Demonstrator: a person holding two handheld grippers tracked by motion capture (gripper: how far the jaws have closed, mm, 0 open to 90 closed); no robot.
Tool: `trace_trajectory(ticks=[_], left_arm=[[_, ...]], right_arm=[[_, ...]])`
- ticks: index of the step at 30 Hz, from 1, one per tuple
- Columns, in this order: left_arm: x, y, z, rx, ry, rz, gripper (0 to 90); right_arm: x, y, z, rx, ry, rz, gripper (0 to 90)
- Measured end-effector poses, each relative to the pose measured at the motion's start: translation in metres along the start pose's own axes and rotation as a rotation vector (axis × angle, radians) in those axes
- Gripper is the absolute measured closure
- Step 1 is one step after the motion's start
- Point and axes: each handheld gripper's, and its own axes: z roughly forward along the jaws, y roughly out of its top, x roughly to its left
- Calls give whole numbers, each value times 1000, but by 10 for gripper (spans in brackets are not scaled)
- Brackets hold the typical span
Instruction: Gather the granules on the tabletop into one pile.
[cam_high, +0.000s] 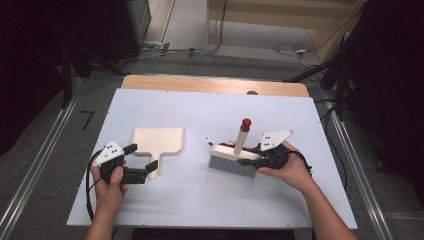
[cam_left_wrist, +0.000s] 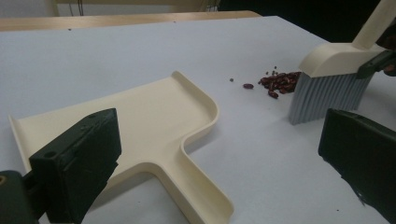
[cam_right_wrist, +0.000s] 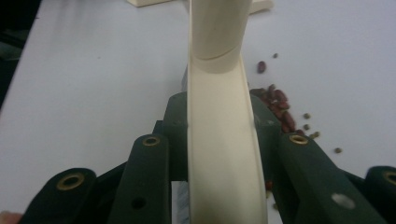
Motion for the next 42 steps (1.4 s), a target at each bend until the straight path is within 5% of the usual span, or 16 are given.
trace_trajectory(ticks=[5, 16, 27, 29, 33, 37, 42], left_arm=[[1, 0, 0, 0, 0, 1, 0], [1, 0, -1, -5, 1, -4, 0], [1, 0, -1, -3, 1, -3, 0], [1, 0, 0, 0, 0, 0, 0], [0, 0, 1, 0, 0, -2, 0], [0, 0, 1, 3, -3, 3, 0], [2, 0, -1, -3, -2, 3, 0]], right_arm=[[-14, -1, 3, -15, -33, 15, 656], [-30, 9, 6, 2, -113, -41, 656], [-24, 18, -4, -39, -131, 27, 657], [-17, 25, -6, -60, -151, 62, 656], [3, 47, 6, -87, -195, 204, 656], [20, 65, 37, -109, -282, 379, 656], [21, 70, 80, -113, -334, 564, 656]])
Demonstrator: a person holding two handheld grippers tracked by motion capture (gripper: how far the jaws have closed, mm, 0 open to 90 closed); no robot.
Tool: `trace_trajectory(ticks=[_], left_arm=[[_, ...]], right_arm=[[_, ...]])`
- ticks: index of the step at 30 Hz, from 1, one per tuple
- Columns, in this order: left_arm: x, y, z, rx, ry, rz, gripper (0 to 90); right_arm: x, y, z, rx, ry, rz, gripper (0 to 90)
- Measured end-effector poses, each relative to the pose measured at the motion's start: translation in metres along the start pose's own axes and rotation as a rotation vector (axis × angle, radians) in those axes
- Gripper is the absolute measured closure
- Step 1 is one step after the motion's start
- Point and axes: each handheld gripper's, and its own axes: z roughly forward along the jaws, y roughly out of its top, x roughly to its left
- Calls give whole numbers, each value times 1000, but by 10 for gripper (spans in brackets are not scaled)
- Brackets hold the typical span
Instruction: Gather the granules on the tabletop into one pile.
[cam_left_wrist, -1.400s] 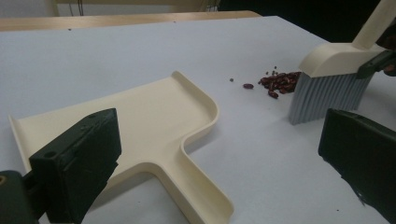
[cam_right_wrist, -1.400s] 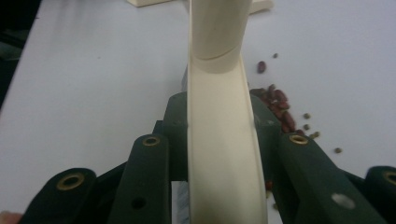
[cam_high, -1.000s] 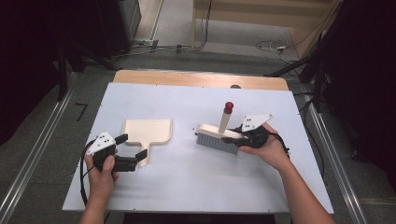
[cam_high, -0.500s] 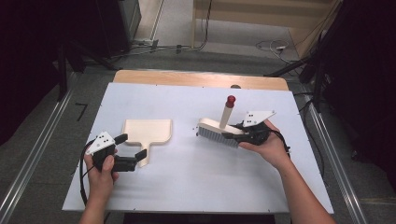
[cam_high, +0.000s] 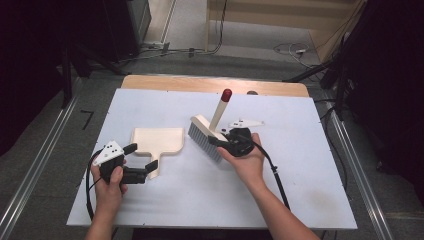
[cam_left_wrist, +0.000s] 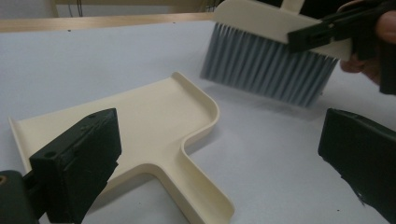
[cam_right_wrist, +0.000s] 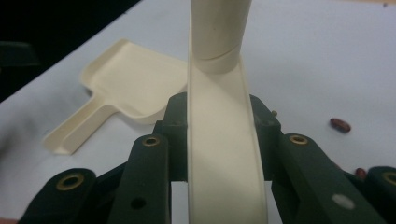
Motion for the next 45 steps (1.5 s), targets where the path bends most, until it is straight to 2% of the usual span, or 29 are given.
trace_trajectory(ticks=[2, 4, 6, 13, 16, 25, 45], left_arm=[[1, 0, -1, -3, -2, 0, 0], [2, 0, -1, -5, 0, -4, 0], [2, -1, -1, -3, -1, -3, 0], [-1, 0, 1, 1, -6, -2, 0], [-1, 0, 2, 4, -7, 1, 0], [-2, -1, 3, 7, -11, 5, 0], [-1, -1, 3, 7, -7, 2, 0]], right_arm=[[3, -3, 10, 9, -77, 17, 657], [1, -2, 12, -4, -118, 57, 657], [-1, -2, 12, -3, -168, 67, 656], [-16, -13, -5, -31, -246, 96, 656], [-22, -18, -13, -38, -264, 111, 656], [-34, -28, -32, -55, -307, 113, 656], [-41, -32, -46, -82, -349, 111, 657]])
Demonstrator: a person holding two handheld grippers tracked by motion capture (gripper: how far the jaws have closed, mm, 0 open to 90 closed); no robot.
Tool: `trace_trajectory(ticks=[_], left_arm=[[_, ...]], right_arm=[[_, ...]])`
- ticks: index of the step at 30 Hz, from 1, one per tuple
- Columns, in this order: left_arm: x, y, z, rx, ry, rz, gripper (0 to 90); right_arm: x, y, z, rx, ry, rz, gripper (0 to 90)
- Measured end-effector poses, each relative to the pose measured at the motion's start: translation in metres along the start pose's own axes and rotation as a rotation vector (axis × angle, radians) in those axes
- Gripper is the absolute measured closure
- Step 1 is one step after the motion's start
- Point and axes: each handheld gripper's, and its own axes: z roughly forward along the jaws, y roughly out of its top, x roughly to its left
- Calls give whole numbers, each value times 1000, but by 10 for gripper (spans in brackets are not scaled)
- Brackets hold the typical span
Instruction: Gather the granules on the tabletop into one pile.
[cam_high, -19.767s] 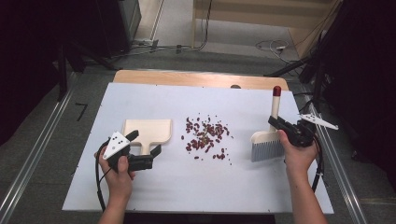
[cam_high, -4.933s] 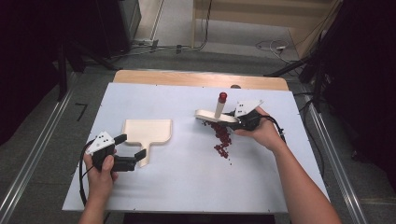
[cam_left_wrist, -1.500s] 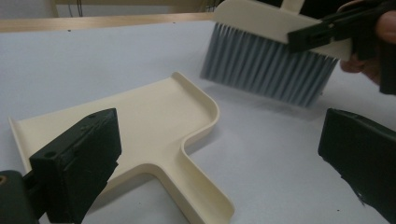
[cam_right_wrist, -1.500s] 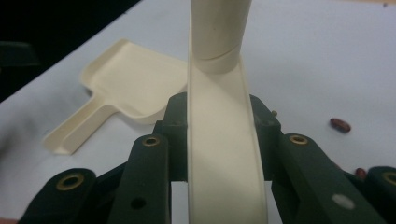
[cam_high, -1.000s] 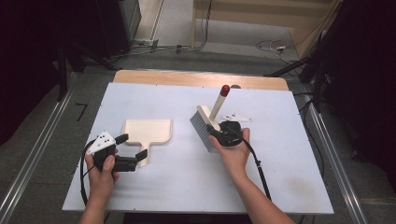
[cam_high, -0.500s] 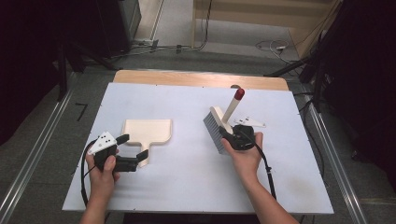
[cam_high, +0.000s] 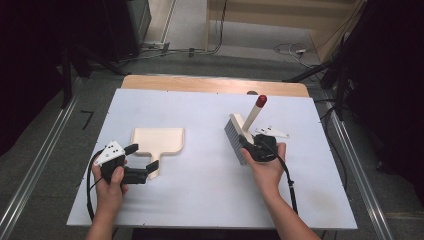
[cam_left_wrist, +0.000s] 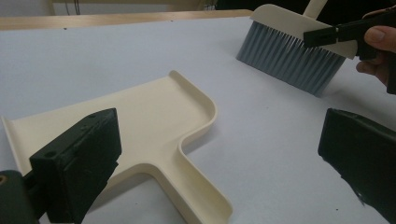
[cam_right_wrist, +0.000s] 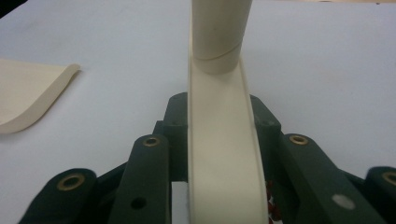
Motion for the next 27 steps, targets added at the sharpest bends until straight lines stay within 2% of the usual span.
trace_trajectory(ticks=[4, 7, 12, 16, 19, 23, 25, 27], left_arm=[[0, 0, 0, 0, 1, -1, 0], [0, 0, 0, 0, 1, -1, 0], [1, 0, 0, -2, 0, -2, 0], [1, 0, -1, -5, 2, -2, 0], [2, 0, -2, -4, 2, -2, 0], [2, 0, -1, 0, 4, -1, 0], [1, 0, 0, 3, 4, -2, 0], [1, 0, 0, 4, 4, -2, 0]], right_arm=[[-2, 0, -1, -4, 1, 15, 656], [-3, 1, -2, -7, 26, 25, 657], [-2, 9, -11, -44, 67, 26, 657], [-8, 24, -25, -92, 91, 17, 657], [-22, 37, -36, -116, 76, -39, 657], [-50, 42, -35, -124, -2, -195, 656], [-59, 38, -30, -97, -53, -216, 656], [-68, 30, -20, -57, -93, -212, 656]])
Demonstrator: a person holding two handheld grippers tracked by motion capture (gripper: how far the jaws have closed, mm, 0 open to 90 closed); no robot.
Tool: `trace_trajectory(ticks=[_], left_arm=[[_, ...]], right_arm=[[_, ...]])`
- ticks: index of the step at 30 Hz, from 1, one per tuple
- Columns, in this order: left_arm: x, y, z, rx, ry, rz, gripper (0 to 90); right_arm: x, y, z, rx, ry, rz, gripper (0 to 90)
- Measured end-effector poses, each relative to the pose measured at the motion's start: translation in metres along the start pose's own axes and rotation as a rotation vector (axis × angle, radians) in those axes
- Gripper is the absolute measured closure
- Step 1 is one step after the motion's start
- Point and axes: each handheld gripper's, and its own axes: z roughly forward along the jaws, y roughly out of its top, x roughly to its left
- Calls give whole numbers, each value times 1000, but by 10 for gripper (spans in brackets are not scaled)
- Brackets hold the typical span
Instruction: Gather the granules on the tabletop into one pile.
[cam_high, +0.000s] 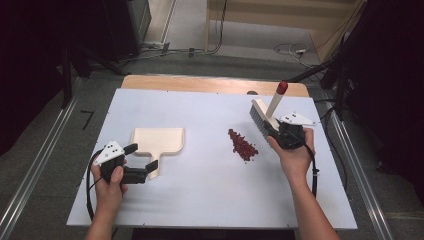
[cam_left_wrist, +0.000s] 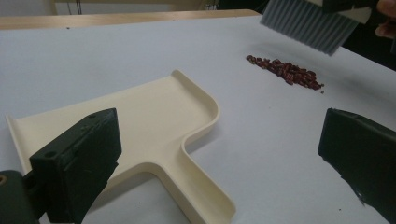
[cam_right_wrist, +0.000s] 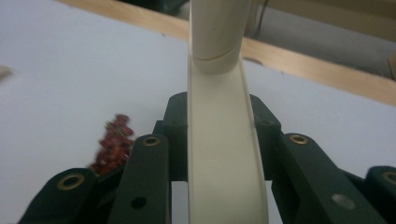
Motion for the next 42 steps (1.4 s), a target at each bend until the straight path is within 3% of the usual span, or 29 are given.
trace_trajectory(ticks=[2, 4, 9, 12, 18, 21, 26, 30, 31, 32, 34, 37, 38, 40, 42], left_arm=[[0, 0, 0, -1, 0, -1, 0], [0, 0, 1, -2, 0, -1, 0], [0, 0, 0, -2, -1, 0, 0], [0, 0, 0, -3, -2, 1, 0], [1, 1, 0, -7, -1, 0, 0], [0, 1, 1, -3, -3, 1, 0], [1, 1, 0, -3, -1, 2, 0], [1, 0, -1, -5, 0, 0, 0], [1, 0, -1, -3, 0, 0, 0], [1, 0, -1, -1, 1, 1, 0], [1, -1, 0, 0, 2, -3, 0], [0, -1, 1, 0, 4, -4, 0], [0, -1, 1, 4, 3, -2, 0], [-1, -1, 2, 6, 5, -1, 0], [-1, -1, 2, 9, 6, -1, 0]], right_arm=[[1, -9, 9, 38, -16, -8, 657], [6, -15, 16, 55, 0, -13, 657], [24, -15, 17, 49, 52, -10, 657], [34, -16, 19, 47, 55, -41, 657], [43, -15, 15, 35, 88, -37, 657], [47, -14, 15, 33, 90, -59, 657], [49, -12, 13, 18, 93, -72, 657], [35, -2, 3, -22, 103, -73, 657], [29, 2, -1, -41, 137, -87, 657], [23, 6, -5, -69, 182, -130, 656], [10, 14, -13, -94, 298, -245, 656], [-7, 15, -19, -52, 539, -394, 656], [-11, 12, -19, -36, 592, -442, 656], [-21, 6, -17, -5, 679, -499, 656], [-28, -1, -15, 22, 777, -509, 657]])
